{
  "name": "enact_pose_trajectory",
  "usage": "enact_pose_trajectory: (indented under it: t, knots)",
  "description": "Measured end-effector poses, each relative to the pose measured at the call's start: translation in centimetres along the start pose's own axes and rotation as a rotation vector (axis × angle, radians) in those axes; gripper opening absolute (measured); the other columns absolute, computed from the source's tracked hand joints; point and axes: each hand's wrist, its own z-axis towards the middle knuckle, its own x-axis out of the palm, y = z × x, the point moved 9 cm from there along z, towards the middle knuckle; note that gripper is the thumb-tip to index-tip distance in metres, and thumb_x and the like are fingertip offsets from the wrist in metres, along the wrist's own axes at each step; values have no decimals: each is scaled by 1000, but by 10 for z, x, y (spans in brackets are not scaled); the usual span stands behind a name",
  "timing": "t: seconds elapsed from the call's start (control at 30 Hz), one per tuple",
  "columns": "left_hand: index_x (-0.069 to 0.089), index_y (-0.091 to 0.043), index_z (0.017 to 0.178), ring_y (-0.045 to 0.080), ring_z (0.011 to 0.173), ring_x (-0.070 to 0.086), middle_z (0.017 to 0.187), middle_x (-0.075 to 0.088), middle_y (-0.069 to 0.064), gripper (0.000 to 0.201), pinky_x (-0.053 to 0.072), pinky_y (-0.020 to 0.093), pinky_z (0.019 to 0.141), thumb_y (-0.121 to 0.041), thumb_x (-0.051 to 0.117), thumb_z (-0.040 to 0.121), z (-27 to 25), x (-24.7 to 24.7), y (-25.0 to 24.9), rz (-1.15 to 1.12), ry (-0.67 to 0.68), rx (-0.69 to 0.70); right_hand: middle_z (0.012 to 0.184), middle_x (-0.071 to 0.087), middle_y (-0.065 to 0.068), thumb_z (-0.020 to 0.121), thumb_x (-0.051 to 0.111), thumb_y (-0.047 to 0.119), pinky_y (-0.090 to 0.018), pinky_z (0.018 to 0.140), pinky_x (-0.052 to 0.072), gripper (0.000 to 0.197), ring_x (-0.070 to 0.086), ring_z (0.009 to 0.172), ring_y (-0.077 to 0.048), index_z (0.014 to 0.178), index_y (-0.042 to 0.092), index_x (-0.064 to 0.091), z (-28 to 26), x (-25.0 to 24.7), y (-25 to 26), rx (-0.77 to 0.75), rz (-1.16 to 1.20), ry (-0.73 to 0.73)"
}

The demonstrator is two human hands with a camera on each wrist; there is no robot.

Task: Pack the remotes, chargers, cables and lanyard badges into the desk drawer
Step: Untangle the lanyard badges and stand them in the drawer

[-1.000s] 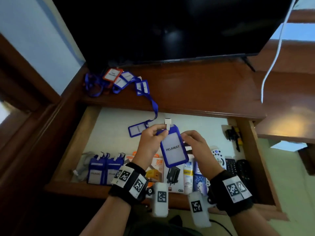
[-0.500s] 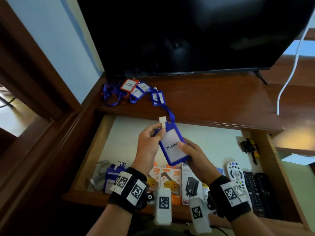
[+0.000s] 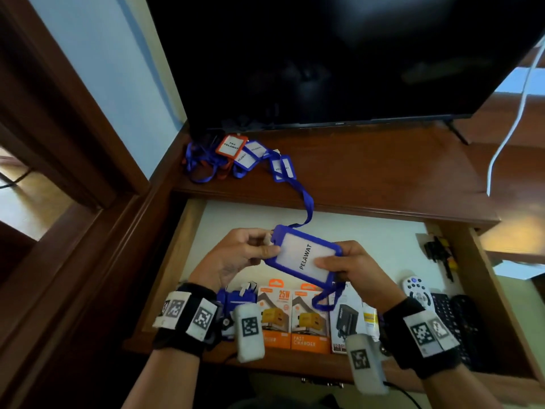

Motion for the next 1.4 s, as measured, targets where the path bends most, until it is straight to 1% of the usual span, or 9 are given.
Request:
enact_pose_trajectory:
  t: [0.2, 0.3, 0.4, 0.6, 0.7, 0.8, 0.97, 1.17, 1.4]
  knots:
    - [70, -14, 79, 8, 71, 64, 68, 70, -8, 16, 48, 24, 69, -16, 82, 69, -5, -6, -2, 283, -15, 5, 94, 72, -20, 83, 67, 13, -53, 85, 50, 24, 67, 90, -44, 101, -2, 66, 4, -6, -11, 21, -13, -86]
    - [74, -16, 88, 9, 89, 66, 91, 73, -5, 17, 50, 20, 72, -13, 79, 73, -7, 4, 2, 376, 85, -17, 90, 74, -16, 84, 65, 9, -37, 71, 58, 18, 71, 82, -32, 99, -1, 65, 2, 1, -18, 38, -9, -56]
    - [74, -12, 93, 1, 77, 65, 95, 74, -2, 16, 46, 10, 60, -8, 75, 78, -12, 9, 7, 431, 121, -64, 90, 74, -15, 85, 64, 9, -30, 63, 58, 18, 71, 79, -28, 99, -2, 66, 0, 1, -23, 31, 41, -67]
    - [70, -12, 92, 6, 58, 62, 78, 71, 4, 16, 41, 23, 61, -1, 68, 81, -9, -16, 1, 189, -251, -5, 46, 39, 6, 86, 57, 36, -23, 50, 33, 36, 32, 45, -9, 71, 3, 61, -4, -6, -16, -52, -17, -168]
    - [69, -14, 95, 11, 65, 63, 86, 71, 6, 14, 38, 21, 59, -7, 68, 83, -8, -25, 2, 39, -411, 24, 48, 39, 5, 95, 55, 24, -28, 54, 35, 31, 33, 47, -10, 68, 11, 64, -6, 4, -11, -81, -159, -153]
    - [68, -18, 94, 8, 72, 65, 87, 72, 1, 12, 42, 14, 57, -12, 69, 84, -12, -15, -1, 119, -478, 68, 47, 46, 10, 94, 54, 12, -17, 49, 34, 22, 37, 45, -2, 76, 8, 66, -9, 26, 7, -127, -311, -45]
    - [70, -18, 87, 5, 75, 63, 80, 68, -7, 10, 44, 8, 59, -11, 72, 81, -10, 11, -8, 379, -352, 144, 49, 48, 12, 91, 58, 10, -16, 49, 34, 17, 38, 46, -2, 76, 11, 65, -7, 27, 42, -195, -472, 0]
    - [68, -16, 91, 12, 92, 62, 95, 68, -1, 11, 51, 29, 81, -13, 71, 81, -9, 20, -16, 708, -124, 88, 78, 65, -1, 90, 62, 22, -19, 60, 46, 15, 58, 69, -6, 84, 9, 66, 5, 6, 53, -224, -779, -49]
    - [70, -18, 96, 14, 100, 64, 102, 70, 0, 20, 51, 37, 90, -3, 67, 83, -12, 33, 1, 553, 148, -60, 61, 60, 3, 84, 69, 23, -19, 55, 42, 24, 54, 57, -6, 64, 18, 59, 20, -4, 33, -202, -760, -38]
